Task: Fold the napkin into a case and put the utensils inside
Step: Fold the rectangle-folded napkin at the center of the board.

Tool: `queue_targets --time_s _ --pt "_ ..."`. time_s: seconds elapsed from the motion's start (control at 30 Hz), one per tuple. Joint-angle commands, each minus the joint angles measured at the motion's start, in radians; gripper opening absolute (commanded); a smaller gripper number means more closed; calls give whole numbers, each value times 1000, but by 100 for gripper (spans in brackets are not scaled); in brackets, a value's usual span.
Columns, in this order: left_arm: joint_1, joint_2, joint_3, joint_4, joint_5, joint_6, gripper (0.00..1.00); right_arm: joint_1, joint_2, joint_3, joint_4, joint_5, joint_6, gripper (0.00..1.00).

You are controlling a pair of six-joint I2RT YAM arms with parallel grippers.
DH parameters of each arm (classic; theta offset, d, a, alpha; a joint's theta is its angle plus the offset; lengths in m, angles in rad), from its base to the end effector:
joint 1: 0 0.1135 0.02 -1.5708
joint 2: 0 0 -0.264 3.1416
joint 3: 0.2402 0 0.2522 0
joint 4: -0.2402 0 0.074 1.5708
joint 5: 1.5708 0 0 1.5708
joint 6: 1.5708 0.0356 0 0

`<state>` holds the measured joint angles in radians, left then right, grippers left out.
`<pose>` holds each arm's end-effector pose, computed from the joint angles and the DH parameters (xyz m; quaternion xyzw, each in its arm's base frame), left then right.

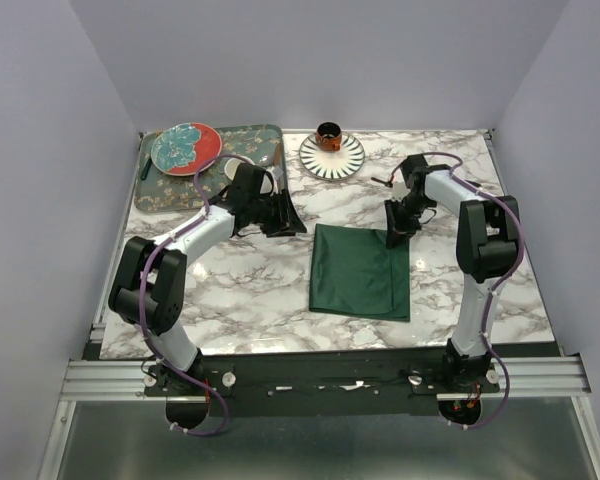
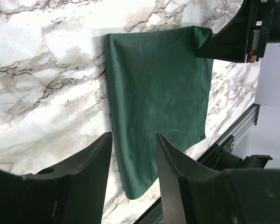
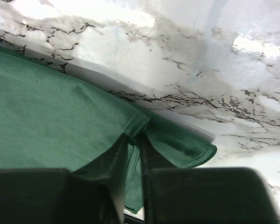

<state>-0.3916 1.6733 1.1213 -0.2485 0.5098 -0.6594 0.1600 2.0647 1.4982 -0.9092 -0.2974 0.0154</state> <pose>0.3263 -0.1535 0.2233 -0.0258 0.9014 -0.3845 0.1973 0.3876 0.0731 0.1576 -0.0784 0.9848 0.1515 0.0339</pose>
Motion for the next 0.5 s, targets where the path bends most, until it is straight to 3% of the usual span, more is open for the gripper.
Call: queue_targets --time_s 0.0,0.07,0.13,0.47 --pt "7 17 -9 17 26 -2 51 10 9 7 -3 -14 3 17" --pt "8 17 -9 17 24 -2 51 10 2 4 -10 -17 4 6" --pt "10 17 -11 14 22 -2 51 10 -14 2 -20 -17 1 1" --pt "11 16 -18 12 13 -2 51 6 -103 -53 -59 3 -3 1"
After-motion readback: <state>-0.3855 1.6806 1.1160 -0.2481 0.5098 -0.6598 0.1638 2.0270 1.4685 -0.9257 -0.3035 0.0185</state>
